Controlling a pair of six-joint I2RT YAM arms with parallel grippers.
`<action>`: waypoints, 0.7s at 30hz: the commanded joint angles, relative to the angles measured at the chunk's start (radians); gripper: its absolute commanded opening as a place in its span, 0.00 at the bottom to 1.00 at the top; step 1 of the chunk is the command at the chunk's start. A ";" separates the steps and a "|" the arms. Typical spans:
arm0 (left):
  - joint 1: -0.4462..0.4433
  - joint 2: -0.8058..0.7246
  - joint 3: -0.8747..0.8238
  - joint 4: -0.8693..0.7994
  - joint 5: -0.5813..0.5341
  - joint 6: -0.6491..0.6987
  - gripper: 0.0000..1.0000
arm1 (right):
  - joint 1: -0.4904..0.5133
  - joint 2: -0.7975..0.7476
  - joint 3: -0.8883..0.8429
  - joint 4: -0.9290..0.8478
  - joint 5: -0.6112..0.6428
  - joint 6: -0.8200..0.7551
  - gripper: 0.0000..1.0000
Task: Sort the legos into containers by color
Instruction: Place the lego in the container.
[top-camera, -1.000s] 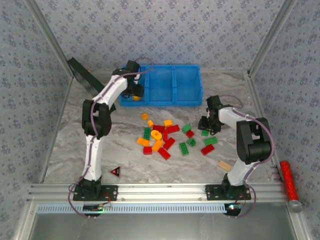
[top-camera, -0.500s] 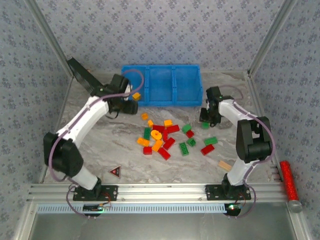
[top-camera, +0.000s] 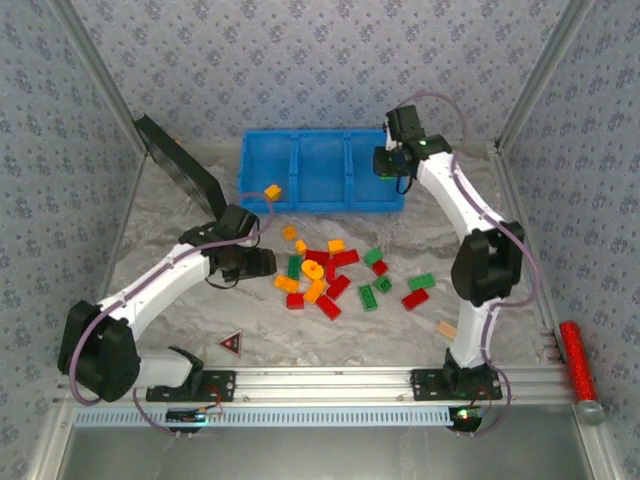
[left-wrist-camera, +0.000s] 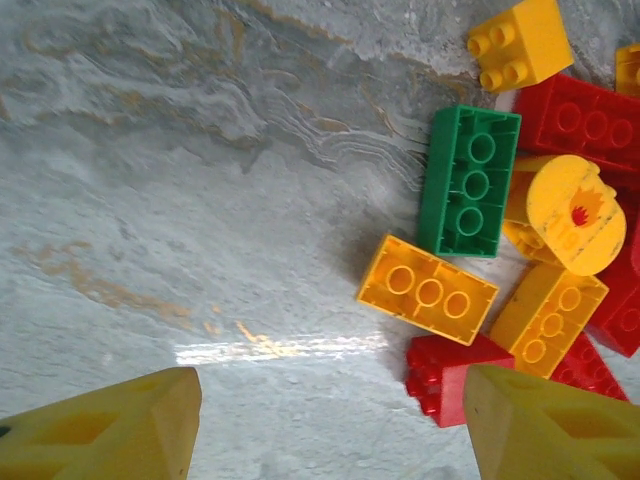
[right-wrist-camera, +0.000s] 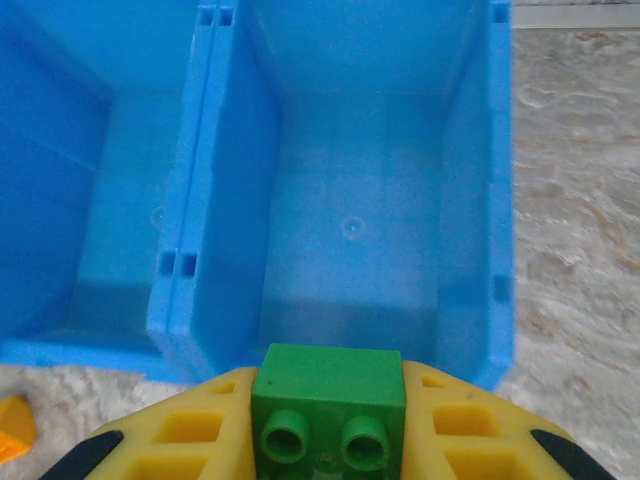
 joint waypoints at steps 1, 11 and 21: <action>-0.032 0.001 -0.018 0.072 0.026 -0.156 0.70 | -0.001 0.132 0.099 -0.024 0.020 -0.013 0.27; -0.067 0.078 -0.043 0.132 0.026 -0.292 0.72 | -0.002 0.429 0.371 -0.086 0.015 -0.035 0.27; -0.092 0.233 0.051 0.115 0.054 -0.289 0.72 | -0.016 0.505 0.390 -0.063 -0.027 -0.038 0.34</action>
